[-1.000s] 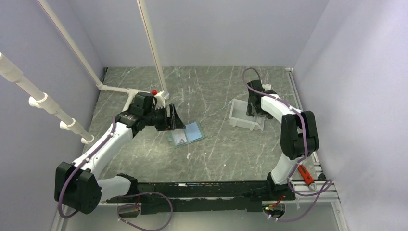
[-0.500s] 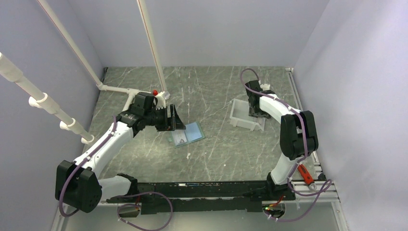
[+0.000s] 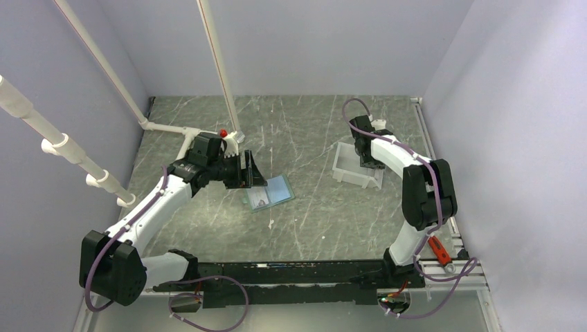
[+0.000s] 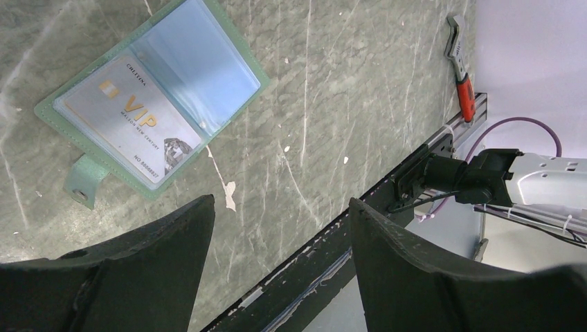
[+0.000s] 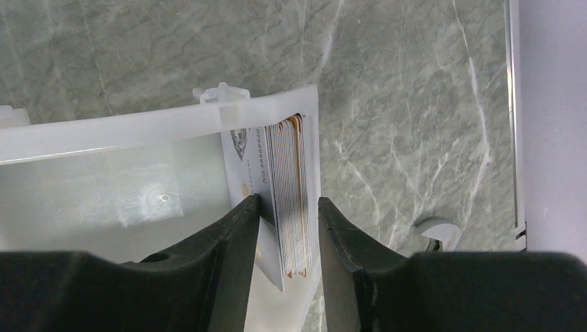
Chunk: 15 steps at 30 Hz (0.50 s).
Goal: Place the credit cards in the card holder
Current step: Pick up the credit card from the center of the board.
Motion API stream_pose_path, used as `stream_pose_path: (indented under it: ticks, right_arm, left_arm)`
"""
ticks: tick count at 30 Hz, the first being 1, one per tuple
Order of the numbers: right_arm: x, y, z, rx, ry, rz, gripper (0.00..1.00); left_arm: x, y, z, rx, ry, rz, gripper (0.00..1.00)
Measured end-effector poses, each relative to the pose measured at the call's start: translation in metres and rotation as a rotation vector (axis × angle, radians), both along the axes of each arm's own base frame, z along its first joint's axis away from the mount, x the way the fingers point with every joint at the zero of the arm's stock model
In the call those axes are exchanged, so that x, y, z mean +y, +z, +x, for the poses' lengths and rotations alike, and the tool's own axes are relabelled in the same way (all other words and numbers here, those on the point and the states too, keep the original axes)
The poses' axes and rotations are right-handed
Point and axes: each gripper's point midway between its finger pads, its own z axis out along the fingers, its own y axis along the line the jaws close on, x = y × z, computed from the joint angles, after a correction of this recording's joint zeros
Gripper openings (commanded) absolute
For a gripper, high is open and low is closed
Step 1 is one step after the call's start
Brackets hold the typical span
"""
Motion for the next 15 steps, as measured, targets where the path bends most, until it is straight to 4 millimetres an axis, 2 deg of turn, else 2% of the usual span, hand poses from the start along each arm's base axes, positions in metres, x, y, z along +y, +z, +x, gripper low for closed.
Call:
stream_pose_path:
  ticks: [9, 15]
  right_arm:
    - [0.0006, 0.0044, 0.0004, -0.013, 0.003, -0.014, 0.30]
    - [0.0020, 0.0059, 0.0006, -0.017, 0.007, -0.014, 0.20]
  left_arm:
    - [-0.0001, 0.0001, -0.0001, 0.000, -0.001, -0.001, 0.76]
    - [-0.0004, 0.0003, -0.0005, 0.001, -0.003, -0.003, 0.76]
